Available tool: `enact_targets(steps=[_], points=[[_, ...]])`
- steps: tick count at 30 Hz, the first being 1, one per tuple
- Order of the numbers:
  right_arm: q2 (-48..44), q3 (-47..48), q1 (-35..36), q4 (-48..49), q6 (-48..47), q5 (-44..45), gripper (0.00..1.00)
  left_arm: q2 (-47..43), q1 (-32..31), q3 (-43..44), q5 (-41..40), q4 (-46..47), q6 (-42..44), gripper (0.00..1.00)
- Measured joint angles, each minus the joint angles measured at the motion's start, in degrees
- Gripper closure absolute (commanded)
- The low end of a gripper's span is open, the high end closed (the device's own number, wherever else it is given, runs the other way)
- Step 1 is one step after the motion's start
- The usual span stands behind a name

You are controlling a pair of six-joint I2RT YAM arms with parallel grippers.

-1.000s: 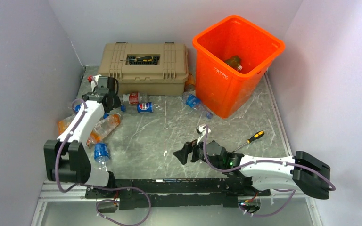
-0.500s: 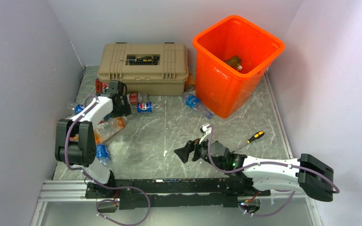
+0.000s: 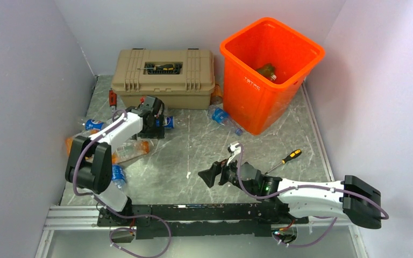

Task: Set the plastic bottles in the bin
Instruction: Pick up the plastic bottle at the center of the board.

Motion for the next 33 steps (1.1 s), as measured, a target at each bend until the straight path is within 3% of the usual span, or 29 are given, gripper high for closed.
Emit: enact_targets(steps=[7, 10, 14, 18, 24, 29, 33], points=[[-0.17, 0.46, 0.81, -1.49, 0.00, 1.31, 0.07, -10.84, -2.86, -0.74, -3.02, -2.62, -1.09, 0.01], [1.20, 1.55, 0.92, -1.55, -0.04, 1.42, 0.07, -21.05, -2.73, -5.11, -5.20, -2.49, -8.61, 0.01], [3.72, 3.06, 1.29, -1.36, -0.09, 1.36, 0.07, -29.44, -2.73, -9.81, -7.76, -4.44, -25.09, 0.01], [5.14, 3.85, 2.23, -1.38, -0.24, 1.36, 0.07, -27.39, -2.78, -10.16, -8.39, -9.73, -45.16, 0.01], [5.14, 4.83, 3.13, -2.23, -0.26, 1.42, 0.07, -19.76, -3.93, -10.05, -8.76, -17.68, -68.41, 0.01], [3.52, 5.62, 4.04, -4.94, -0.37, 2.03, 0.07, -16.50, -4.17, -10.05, -12.70, -20.06, -80.65, 0.00], [1.51, 5.62, 4.37, -7.23, -0.44, 3.06, 0.08, -14.62, -3.26, -10.05, -15.19, -19.67, -85.33, 0.01]])
